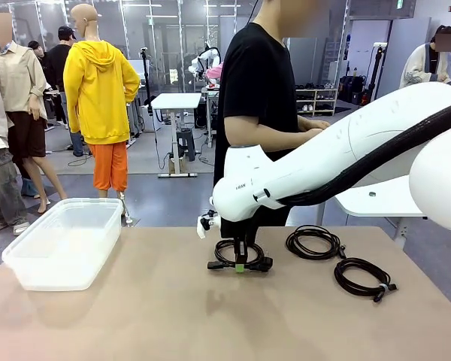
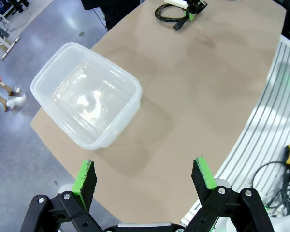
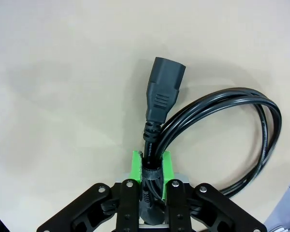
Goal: Organize and store the cables.
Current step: Place the Power Cable into the Organizing box.
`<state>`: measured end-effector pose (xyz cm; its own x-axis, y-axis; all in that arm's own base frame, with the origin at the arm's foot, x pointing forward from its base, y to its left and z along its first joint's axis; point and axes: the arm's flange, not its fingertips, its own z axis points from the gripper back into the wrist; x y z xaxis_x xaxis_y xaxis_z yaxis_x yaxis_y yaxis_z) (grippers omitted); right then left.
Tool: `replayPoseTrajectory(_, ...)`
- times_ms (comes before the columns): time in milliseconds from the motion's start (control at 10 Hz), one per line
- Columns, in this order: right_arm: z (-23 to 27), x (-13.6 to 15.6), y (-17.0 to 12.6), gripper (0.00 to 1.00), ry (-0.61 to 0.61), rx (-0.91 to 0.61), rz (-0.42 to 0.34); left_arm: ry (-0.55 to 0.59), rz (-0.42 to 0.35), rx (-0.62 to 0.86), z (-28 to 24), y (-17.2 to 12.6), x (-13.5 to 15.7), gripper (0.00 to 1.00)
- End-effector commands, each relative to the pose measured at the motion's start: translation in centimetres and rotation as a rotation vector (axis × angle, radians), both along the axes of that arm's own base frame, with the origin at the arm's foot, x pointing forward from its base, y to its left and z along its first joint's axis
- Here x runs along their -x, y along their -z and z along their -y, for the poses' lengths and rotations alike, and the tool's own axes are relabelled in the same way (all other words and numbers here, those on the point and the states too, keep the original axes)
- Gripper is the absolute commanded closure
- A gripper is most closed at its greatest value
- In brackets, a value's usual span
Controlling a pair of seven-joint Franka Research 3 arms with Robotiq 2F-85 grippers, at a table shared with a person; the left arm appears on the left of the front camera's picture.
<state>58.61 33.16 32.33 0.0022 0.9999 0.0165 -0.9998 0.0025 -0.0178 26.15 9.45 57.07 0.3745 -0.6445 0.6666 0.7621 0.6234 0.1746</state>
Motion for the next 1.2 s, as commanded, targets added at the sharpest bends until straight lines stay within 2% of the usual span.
replayPoseTrajectory(0, -1.0, 1.4, -3.4, 1.00, 0.043, 0.029, 0.035, -0.002, 0.008, 0.004, 0.0, -0.2, 0.0, 0.00)
replayPoseTrajectory(200, -3.7, 2.6, -6.1, 1.00, 0.069, 0.043, 0.006, -0.002, 0.008, 0.004, 0.0, -0.2, 0.0, 0.00)
replayPoseTrajectory(500, -10.4, 3.3, -6.7, 1.00, 0.022, 0.036, 0.013, -0.002, 0.008, 0.004, 0.0, -0.2, 0.0, 0.00)
replayPoseTrajectory(900, -14.8, 4.7, -2.6, 1.00, -0.025, 0.003, -0.038, -0.002, 0.008, 0.004, 0.0, -0.2, 0.0, 0.00)
replayPoseTrajectory(1100, -15.6, 4.7, -0.7, 1.00, -0.011, -0.012, -0.040, -0.002, 0.008, 0.004, 0.0, -0.2, 0.0, 0.00)
